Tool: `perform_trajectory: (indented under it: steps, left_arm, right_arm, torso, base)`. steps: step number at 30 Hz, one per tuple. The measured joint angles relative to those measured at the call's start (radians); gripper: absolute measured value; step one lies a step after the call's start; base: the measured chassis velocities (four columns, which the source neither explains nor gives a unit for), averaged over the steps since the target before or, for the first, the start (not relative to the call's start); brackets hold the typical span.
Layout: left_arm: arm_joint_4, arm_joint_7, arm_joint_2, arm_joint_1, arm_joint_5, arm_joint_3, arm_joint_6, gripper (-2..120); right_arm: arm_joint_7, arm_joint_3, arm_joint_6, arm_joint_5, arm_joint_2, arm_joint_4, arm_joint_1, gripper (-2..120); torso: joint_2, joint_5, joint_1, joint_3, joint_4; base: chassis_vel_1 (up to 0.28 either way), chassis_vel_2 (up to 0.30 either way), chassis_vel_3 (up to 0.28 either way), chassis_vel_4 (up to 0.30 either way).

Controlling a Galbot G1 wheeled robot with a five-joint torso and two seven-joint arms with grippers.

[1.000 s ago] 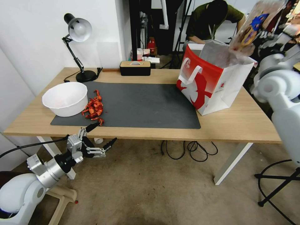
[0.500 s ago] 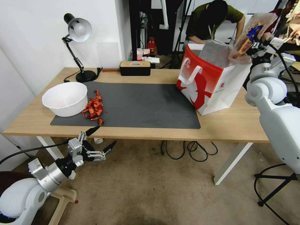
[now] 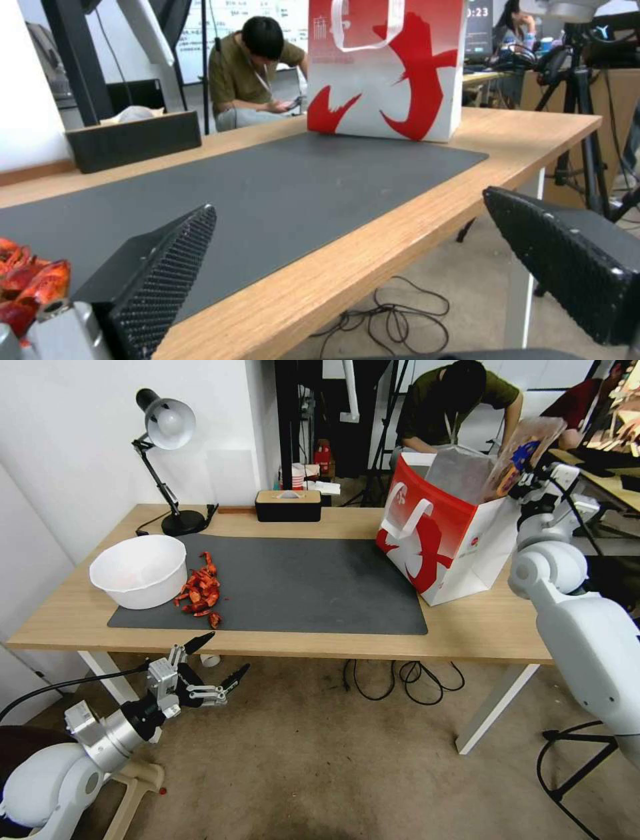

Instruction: Close the disposable takeout box, then place it into the delivery bag.

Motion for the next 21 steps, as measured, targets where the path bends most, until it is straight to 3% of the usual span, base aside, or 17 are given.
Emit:
perform_trajectory:
  steps: [7,10,21]
  left_arm:
    - [0.010,-0.001,0.001,-0.013,0.003,0.013,0.000,100]
    - [0.017,-0.002,0.003,-0.018,0.004,0.017,-0.001,100]
    - [0.037,-0.011,0.017,-0.049,0.002,0.028,0.001,100]
  right_arm:
    - [-0.006,-0.016,-0.010,0.036,-0.002,0.028,-0.006,6]
    - [-0.014,-0.025,-0.014,0.038,-0.005,0.038,-0.006,22]
    - [-0.022,-0.042,-0.024,0.045,-0.011,0.077,-0.007,59]
  torso:
    - [0.000,0.0000,0.000,0.000,0.0001]
    - [0.000,0.0004,0.000,0.000,0.0001]
    - [0.000,0.0003,0.000,0.000,0.0001]
  base:
    - [0.000,0.000,0.000,0.000]
    - [0.000,0.000,0.000,0.000]
    - [0.000,0.000,0.000,0.000]
